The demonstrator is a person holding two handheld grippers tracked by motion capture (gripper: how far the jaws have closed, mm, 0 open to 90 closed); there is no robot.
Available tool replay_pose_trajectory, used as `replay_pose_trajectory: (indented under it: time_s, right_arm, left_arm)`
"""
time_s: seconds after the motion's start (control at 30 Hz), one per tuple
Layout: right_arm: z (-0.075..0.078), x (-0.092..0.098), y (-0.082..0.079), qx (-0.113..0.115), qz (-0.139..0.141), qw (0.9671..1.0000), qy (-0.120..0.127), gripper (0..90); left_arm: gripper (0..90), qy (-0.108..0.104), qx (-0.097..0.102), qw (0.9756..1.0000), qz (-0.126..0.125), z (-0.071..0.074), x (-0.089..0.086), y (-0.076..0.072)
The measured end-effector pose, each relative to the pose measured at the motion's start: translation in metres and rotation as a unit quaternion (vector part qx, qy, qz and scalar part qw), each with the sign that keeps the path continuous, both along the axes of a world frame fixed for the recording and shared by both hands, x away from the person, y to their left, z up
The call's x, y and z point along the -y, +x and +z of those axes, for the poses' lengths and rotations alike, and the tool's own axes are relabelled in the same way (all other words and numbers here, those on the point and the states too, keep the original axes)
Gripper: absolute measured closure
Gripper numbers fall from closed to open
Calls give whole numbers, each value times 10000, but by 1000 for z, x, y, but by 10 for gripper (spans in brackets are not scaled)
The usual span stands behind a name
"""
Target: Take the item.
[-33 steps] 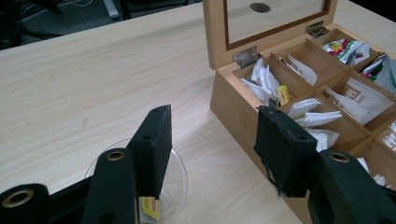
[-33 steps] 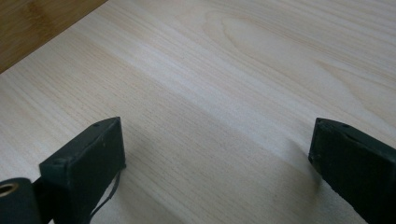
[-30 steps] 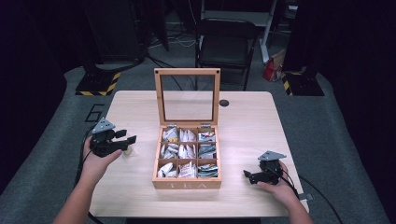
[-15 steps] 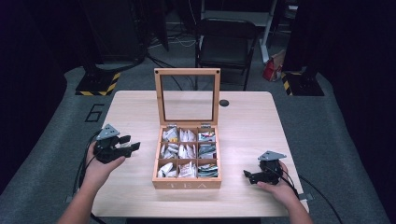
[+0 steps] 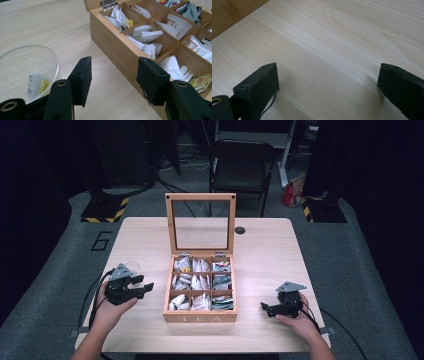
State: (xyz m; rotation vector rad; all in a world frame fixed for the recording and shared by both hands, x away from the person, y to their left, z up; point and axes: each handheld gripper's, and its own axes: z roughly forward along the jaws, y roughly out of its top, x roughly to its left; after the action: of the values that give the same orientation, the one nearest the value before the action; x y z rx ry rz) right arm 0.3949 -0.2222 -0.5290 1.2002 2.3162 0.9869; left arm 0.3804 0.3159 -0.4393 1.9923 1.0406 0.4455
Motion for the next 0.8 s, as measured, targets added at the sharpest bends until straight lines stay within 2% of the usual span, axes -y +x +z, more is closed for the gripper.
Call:
replay_pose_trajectory:
  time_s: [0.3,0.47,0.5,0.63,0.8]
  right_arm:
    - [0,0,0,8,9,10000,-7,29]
    - [0,0,0,4,6,10000,-6,29]
    - [0,0,0,-5,-5,10000,3,29]
    - [0,0,0,10,11,10000,-6,29]
    - [0,0,0,11,10,10000,-6,29]
  left_arm:
    - [457,-61,-64,10000,9,-16,0,-6]
    - [456,-22,-83,10000,8,-23,-2,-8]
    - [457,-95,-94,9999,61,-25,-1,-9]
    - [457,-90,-126,9999,52,-30,-3,-10]
    - [457,77,-159,9998,2,-36,-4,-10]
